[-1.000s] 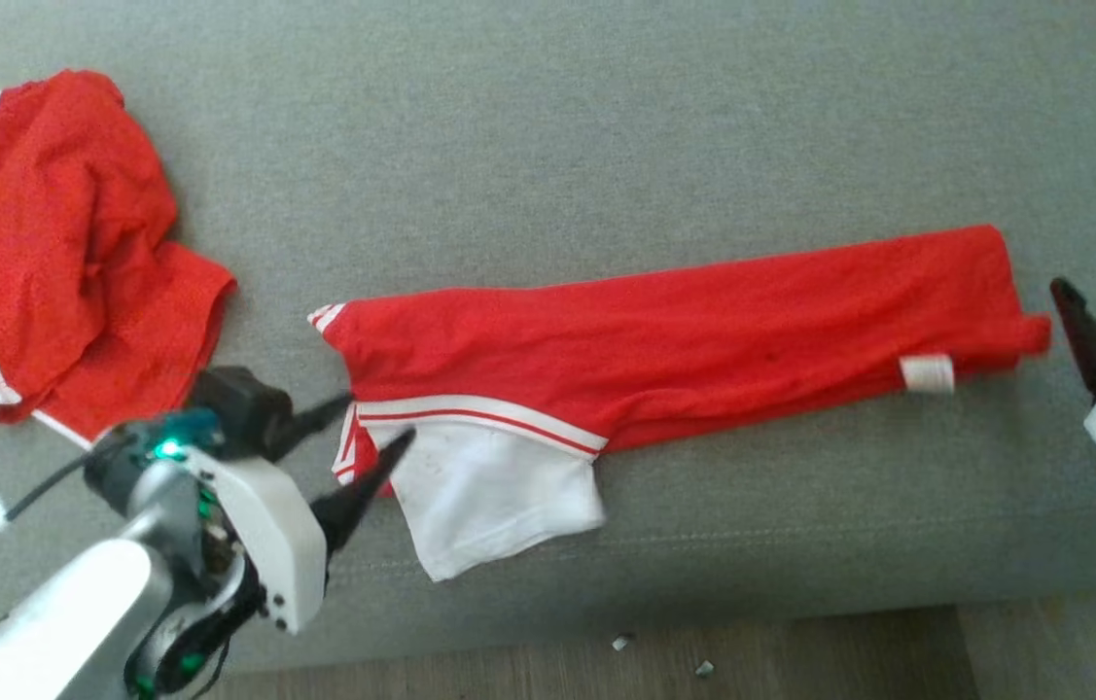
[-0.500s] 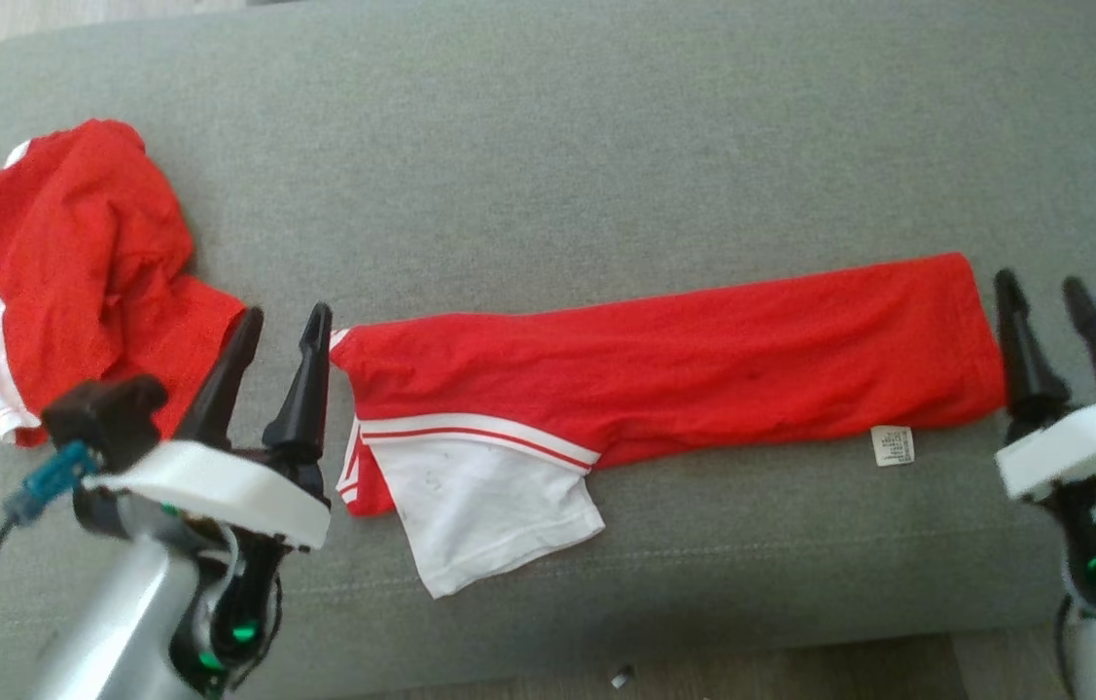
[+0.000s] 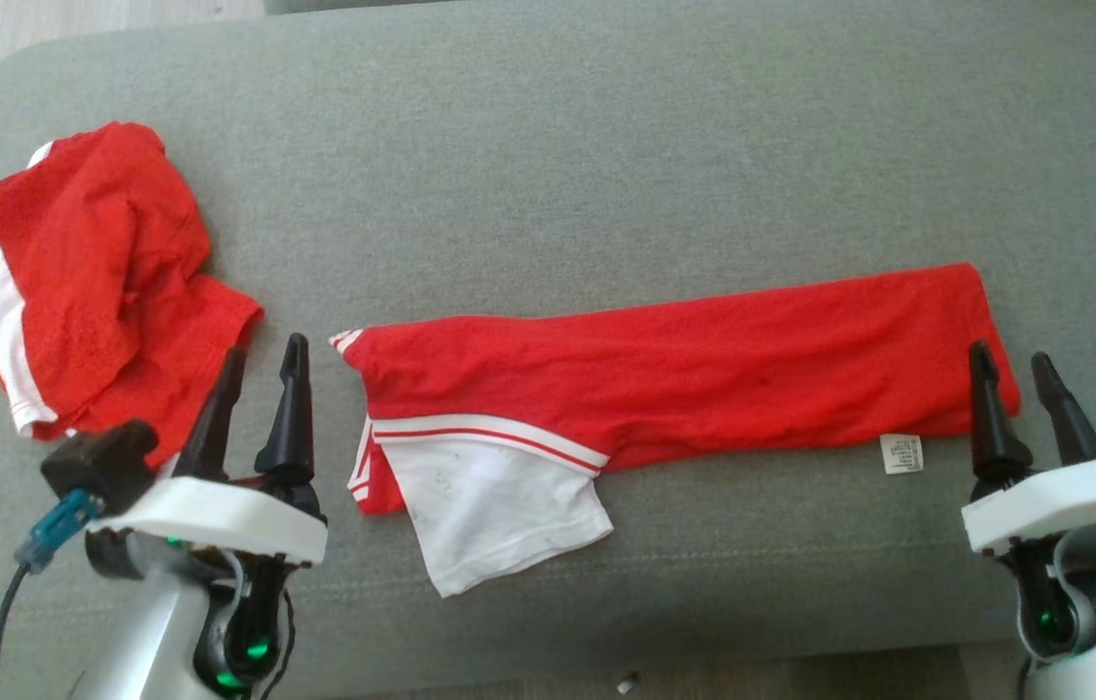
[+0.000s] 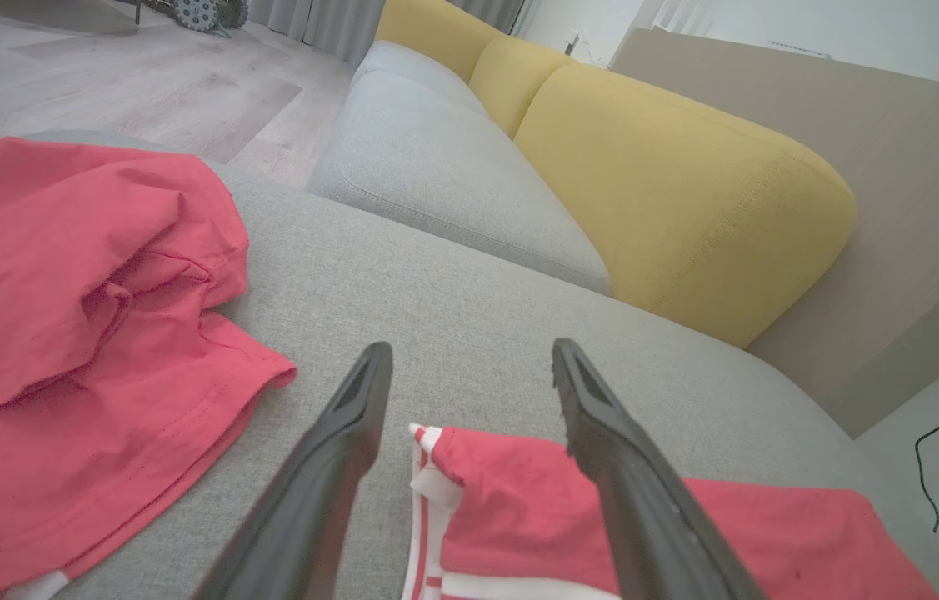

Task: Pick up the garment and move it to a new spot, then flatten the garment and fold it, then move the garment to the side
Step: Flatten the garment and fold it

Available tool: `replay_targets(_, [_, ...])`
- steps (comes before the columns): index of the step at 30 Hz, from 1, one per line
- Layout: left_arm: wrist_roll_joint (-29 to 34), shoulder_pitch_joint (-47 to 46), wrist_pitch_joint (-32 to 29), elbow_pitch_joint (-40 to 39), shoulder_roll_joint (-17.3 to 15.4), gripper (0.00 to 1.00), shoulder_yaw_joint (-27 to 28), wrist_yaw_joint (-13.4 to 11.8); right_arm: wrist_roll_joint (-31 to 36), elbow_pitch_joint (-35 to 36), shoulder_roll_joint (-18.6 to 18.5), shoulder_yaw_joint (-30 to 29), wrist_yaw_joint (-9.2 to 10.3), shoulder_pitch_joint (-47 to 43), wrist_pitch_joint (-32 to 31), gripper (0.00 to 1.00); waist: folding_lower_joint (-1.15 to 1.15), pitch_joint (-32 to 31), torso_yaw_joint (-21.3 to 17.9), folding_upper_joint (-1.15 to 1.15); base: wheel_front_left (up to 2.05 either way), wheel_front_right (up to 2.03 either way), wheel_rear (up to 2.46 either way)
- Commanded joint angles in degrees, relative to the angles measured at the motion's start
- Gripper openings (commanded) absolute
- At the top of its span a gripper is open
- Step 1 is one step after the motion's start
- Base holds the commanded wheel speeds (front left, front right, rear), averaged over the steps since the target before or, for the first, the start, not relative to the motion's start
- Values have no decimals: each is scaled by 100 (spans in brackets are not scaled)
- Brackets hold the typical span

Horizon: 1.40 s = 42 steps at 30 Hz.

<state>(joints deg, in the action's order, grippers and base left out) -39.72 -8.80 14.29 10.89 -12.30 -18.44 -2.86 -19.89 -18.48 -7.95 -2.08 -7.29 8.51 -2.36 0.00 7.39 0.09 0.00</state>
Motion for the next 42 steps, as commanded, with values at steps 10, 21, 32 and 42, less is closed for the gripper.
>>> replay_targets(10, [533,-344,70,200,289,100,427,397,6,-1112,-67,-691,-20,1041,-54,100,0,417,192,0,0,0,0])
replay_targets(21, [772,-677,71,353,455,100,622,598,499,-2181,-318,-983,-20,1882,-327,100,0,903,388,0,0,0,0])
replay_targets(32, [892,-844,71,442,594,100,840,684,432,-2726,-444,-557,-20,2113,-794,100,0,1029,421,0,0,0,0])
replay_targets(42, [988,-797,71,545,664,100,974,759,206,-2713,-684,-274,-20,2056,-776,0,0,833,354,0,0,0,0])
